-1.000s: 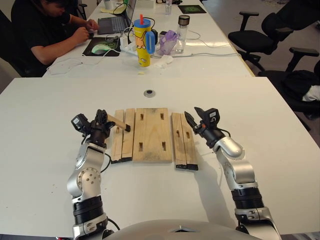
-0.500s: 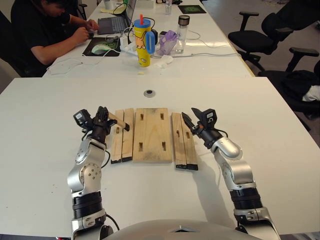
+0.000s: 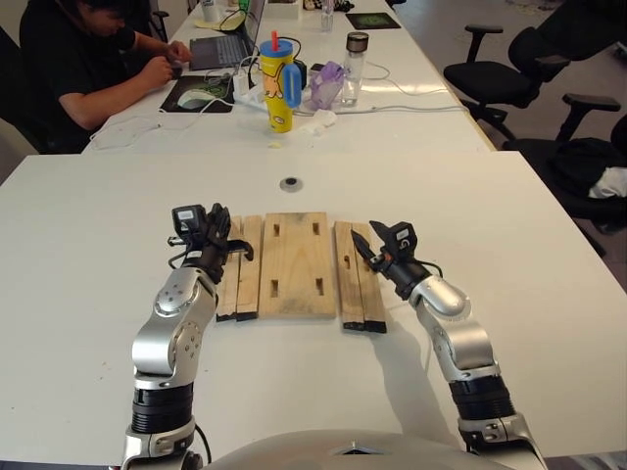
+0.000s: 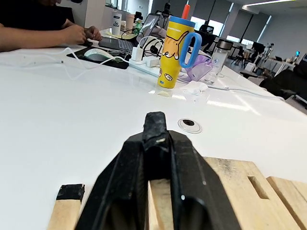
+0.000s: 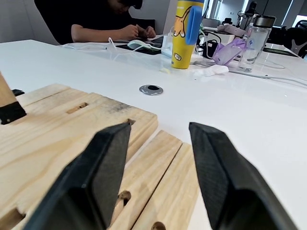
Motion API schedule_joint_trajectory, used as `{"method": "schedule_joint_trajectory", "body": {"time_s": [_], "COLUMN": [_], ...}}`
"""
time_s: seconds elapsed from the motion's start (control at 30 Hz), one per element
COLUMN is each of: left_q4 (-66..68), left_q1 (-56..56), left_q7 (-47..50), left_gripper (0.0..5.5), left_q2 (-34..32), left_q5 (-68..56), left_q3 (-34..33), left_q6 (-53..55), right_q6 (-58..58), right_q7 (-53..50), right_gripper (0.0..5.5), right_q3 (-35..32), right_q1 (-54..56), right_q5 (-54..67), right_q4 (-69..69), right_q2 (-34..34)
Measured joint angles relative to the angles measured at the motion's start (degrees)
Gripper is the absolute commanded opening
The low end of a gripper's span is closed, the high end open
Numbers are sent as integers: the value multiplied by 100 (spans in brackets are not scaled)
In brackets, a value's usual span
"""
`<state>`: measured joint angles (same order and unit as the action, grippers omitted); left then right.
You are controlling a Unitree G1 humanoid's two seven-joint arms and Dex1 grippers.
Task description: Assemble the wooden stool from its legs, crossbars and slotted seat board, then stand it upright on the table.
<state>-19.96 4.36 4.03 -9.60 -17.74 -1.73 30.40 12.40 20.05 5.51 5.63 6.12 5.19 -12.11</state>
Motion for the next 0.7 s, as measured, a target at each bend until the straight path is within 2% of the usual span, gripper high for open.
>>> {"method": "schedule_joint_trajectory", "body": {"time_s": [0.33,0.47,0.7], "left_q4": [-229,-74,292], "left_q1": [-357,-461,-306], "left_q7": [-103,-386,-649], "left_gripper": [43,43,43], "left_q2": [-168,-456,-435], "left_q5": [440,835,921], "left_q3": [246,547,535], "left_q6": [-255,-681,-1010], "right_q6": [180,287,348], "right_q7": [-122,-177,-198], "right_gripper": [225,225,225], "right_q3": [103,176,185], "right_q1": [-133,-271,-266], "right_q5": [-160,-305,-344], "right_q4": [163,243,288], "right_q2": [3,2,10]}}
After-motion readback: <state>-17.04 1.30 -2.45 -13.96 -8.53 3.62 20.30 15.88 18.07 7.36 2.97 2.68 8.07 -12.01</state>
